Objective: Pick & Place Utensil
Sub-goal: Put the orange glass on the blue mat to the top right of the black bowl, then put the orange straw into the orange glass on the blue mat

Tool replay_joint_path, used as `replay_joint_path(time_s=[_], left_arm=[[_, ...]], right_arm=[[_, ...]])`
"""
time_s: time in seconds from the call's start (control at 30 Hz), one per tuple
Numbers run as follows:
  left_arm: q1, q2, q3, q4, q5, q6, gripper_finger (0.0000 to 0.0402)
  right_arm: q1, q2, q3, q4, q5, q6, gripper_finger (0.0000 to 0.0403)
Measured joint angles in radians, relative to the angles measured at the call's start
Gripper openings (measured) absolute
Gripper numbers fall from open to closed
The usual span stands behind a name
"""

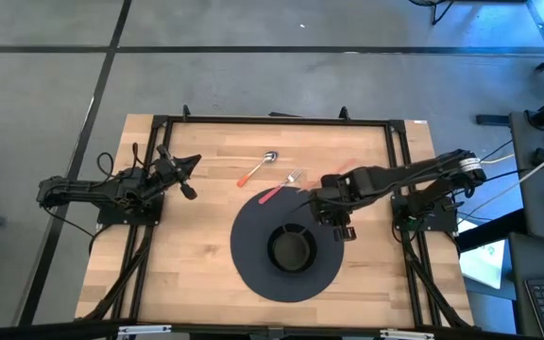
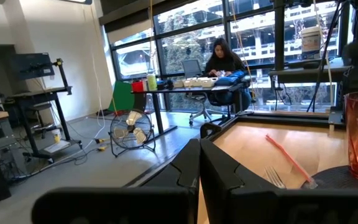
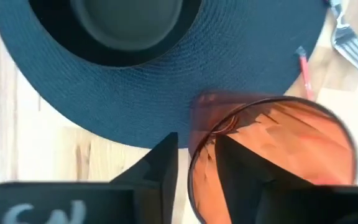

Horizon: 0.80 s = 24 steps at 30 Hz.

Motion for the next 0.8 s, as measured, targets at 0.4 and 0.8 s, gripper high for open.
replay_joint_path(time_s=[0.4,0.8], left_arm=[[0.000,0.000,0.000,0.000,0.000,0.000,0.0003],[0.000,0.000,0.000,-0.003,0.000,0.000,0.0003]], right_arm=[[0.040,-0.047,0.277,-0.208,0.027,0.029,0.0133],[0.017,-0.405,0.113,0.165,0.335,-0.087,0.0115]])
